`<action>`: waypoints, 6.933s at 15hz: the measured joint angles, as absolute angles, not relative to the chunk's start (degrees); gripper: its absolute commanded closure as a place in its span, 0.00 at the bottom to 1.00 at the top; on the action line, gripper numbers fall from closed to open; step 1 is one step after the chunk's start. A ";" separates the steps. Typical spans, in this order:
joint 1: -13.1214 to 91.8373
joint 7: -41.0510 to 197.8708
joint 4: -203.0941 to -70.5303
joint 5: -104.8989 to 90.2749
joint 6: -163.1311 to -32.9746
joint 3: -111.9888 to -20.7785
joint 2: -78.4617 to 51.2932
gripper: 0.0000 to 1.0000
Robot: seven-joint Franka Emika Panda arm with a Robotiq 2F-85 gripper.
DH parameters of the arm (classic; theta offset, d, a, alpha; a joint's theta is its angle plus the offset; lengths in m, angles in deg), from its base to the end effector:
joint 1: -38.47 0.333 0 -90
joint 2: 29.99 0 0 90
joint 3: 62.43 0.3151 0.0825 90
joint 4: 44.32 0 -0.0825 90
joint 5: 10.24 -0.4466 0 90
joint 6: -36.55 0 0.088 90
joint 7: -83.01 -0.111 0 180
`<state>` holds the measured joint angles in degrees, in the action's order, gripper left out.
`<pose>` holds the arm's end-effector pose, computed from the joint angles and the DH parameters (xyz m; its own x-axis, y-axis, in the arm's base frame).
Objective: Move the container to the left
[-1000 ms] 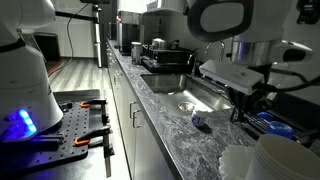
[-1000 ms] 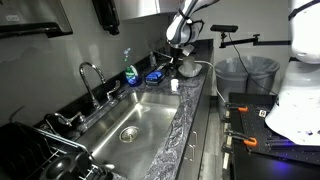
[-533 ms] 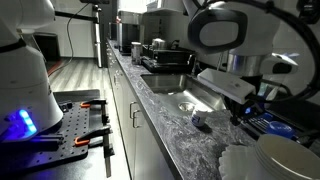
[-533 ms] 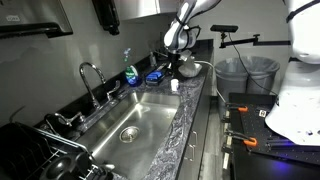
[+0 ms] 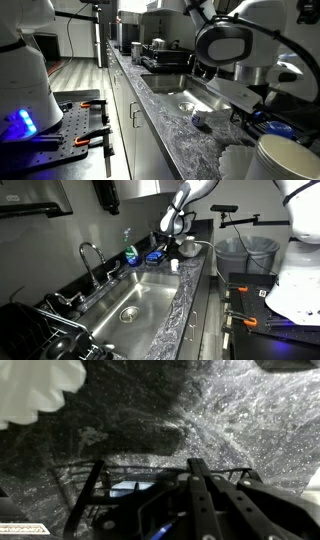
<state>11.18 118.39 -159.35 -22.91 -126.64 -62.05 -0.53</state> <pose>0.5934 -0.3141 0.1735 0.9447 -0.0400 0.3254 -0.0666 -0.9953 0.0709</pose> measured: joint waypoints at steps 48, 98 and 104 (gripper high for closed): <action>7.45 115.34 -132.95 -17.10 -128.58 -56.85 18.98 1.00; 8.70 115.14 -108.63 -13.07 -123.39 -58.59 33.15 1.00; 8.69 115.17 -105.88 -12.91 -122.81 -58.59 34.79 1.00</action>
